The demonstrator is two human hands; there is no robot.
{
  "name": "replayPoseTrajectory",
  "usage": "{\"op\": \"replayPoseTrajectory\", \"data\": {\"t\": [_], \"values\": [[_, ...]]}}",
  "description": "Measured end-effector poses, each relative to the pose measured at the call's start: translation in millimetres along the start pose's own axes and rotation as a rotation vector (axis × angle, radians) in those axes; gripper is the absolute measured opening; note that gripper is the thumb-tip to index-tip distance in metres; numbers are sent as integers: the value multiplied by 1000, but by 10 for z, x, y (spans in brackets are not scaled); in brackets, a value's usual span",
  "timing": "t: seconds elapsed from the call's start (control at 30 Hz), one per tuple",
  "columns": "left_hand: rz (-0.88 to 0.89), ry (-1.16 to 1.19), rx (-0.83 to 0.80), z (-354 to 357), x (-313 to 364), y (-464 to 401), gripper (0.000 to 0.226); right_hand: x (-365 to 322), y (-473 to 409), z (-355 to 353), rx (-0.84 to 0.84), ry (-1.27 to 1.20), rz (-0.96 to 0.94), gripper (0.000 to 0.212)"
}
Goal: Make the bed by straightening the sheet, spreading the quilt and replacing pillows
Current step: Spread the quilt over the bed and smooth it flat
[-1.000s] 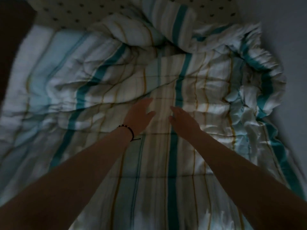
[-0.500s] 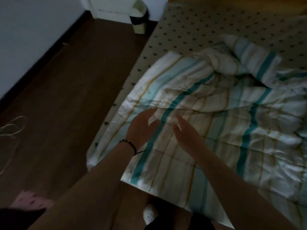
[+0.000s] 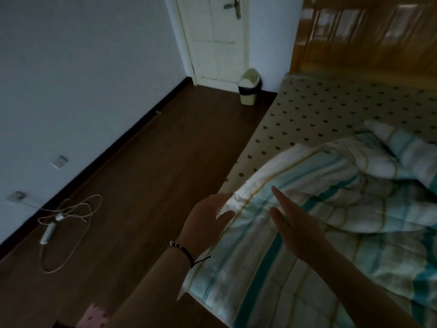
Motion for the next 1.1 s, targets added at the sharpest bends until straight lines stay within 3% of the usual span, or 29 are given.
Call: {"op": "replayPoseTrajectory", "data": {"t": [0.4,0.63,0.97,1.1], "values": [[225,-47,-97,-550,-132,-1250,51,-555,-981,103,107,120,124,56],[416,-23,-258,-1075,-476,-2048,50,-1151,-1262,540,339,41,315,56],[639,-83,-336,-1520,-687,-2466,53,-1704,-1301,863,522,37,407,56],[621,-85,-328,-1487,-683,-2555,52,-1621,-1388,839,522,50,418,57]]}}
Point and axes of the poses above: each hand's wrist, its own y-axis away from the middle knuckle, its own z-axis out of the palm, x = y × z, the point moved 2 cm from there along -y, towards the middle knuckle, and after that the axes turned 4 degrees about x, right-handed, at the moved point
